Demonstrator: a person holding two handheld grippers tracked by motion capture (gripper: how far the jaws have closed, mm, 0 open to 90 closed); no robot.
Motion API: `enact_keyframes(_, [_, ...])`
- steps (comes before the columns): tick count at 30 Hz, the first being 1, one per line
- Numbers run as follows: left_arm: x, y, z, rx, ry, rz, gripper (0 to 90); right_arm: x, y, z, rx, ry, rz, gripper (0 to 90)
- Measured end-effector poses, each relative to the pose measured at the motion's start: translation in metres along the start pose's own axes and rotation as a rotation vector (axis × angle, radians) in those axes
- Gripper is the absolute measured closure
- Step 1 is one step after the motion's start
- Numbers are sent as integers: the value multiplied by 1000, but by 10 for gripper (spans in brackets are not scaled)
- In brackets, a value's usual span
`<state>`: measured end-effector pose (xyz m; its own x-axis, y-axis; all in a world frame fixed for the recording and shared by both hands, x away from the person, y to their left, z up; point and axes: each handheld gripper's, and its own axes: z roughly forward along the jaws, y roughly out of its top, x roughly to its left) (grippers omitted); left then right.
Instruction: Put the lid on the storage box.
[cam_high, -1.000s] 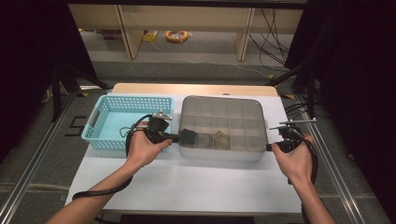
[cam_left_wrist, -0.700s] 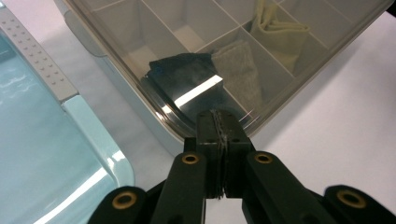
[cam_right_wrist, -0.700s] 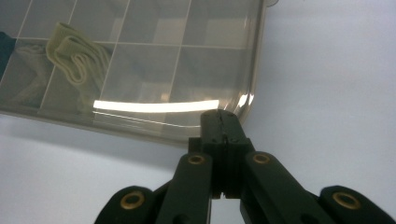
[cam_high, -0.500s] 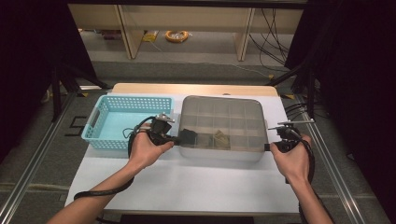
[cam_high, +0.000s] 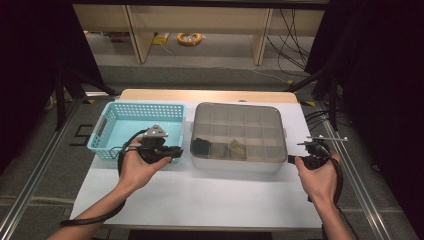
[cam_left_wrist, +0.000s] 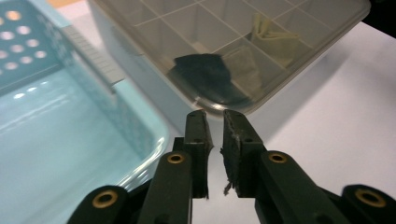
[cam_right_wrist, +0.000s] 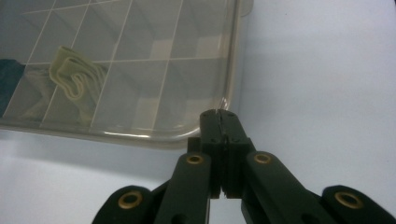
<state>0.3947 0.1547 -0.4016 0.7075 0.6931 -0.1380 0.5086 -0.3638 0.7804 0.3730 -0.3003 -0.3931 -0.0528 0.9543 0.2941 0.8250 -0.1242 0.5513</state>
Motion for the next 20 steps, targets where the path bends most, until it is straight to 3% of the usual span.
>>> enact_keyframes(1, [2,-2,-3,-2,-3,0,767,0,-2,0,-9,21,9,895])
enact_keyframes(2, [2,-6,-5,-24,8,-13,761,-3,-3,1,-18,3,-1,892])
enact_keyframes(4, [6,-13,-12,-26,22,-7,742,-4,-6,1,-22,12,17,883])
enact_keyframes(5, [7,-17,-15,-36,36,-4,734,-3,-8,1,-20,2,47,876])
enact_keyframes(6, [9,-20,-17,-39,38,-3,723,-7,-9,1,-28,15,11,867])
enact_keyframes(7, [9,-23,-19,-48,42,-4,715,-7,-10,2,-30,9,9,864])
enact_keyframes(8, [9,-27,-20,-65,45,-23,707,-9,-11,3,-45,-1,11,858])
enact_keyframes(9, [10,-32,-22,-69,52,-22,699,-7,-13,2,-32,-3,51,848])
enact_keyframes(10, [12,-37,-24,-66,44,-17,689,-10,-14,5,-67,3,14,837])
enact_keyframes(11, [11,-41,-24,-86,53,-39,674,-12,-15,5,-66,-5,21,822])
enact_keyframes(12, [12,-47,-25,-87,52,-48,662,-16,-16,7,-89,1,-15,806])
enact_keyframes(13, [13,-51,-27,-80,46,-51,653,-14,-18,7,-100,-14,38,795])
enact_keyframes(16, [16,-62,-30,-92,51,-76,624,-21,-20,8,-133,-18,1,764])
enact_keyframes(17, [18,-66,-31,-91,49,-79,611,-21,-22,7,-136,-23,32,754])
enact_keyframes(19, [21,-72,-34,-75,60,-71,594,-29,-24,10,-162,-25,-14,730])
enact_keyframes(20, [22,-75,-33,-84,61,-84,587,-27,-25,10,-154,-30,25,727])
